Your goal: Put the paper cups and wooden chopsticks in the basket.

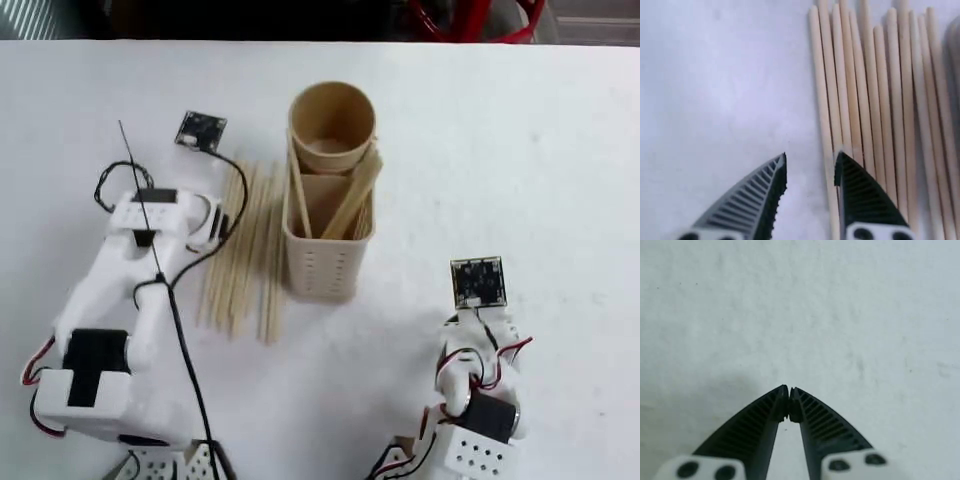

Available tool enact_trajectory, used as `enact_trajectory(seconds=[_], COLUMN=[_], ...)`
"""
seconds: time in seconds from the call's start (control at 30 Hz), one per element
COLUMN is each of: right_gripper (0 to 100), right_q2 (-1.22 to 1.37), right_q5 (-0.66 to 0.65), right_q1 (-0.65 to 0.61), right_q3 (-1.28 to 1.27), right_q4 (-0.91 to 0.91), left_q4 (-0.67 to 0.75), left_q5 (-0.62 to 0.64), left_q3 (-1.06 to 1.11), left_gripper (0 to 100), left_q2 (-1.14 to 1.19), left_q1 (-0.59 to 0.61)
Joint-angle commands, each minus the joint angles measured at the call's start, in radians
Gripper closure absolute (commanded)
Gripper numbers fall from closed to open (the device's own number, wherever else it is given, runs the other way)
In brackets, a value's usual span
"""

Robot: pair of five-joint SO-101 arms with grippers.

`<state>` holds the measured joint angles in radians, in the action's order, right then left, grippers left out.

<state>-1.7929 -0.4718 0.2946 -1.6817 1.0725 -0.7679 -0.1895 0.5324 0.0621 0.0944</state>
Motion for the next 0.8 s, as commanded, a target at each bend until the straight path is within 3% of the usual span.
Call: enact_trajectory(seconds=[0.0, 0.2, 0.77], right_gripper=[98.1, 98.1, 98.1], right_q2=[-0.005, -0.005, -0.005], right_q5=[-0.002, -0.002, -0.002], right_q1=[0.008, 0.008, 0.008], right_q3=[-0.009, -0.009, -0.009], right_q4=[0.004, 0.004, 0.004], left_q4=[0.005, 0.011, 0.020], left_q5=[0.009, 0.008, 0.009], left_q3=[-0.003, -0.002, -0.091], left_gripper=[83, 83, 83], left_q2=[-0.054, -0.053, 0.084], left_q1=[-0.024, -0.068, -0.033])
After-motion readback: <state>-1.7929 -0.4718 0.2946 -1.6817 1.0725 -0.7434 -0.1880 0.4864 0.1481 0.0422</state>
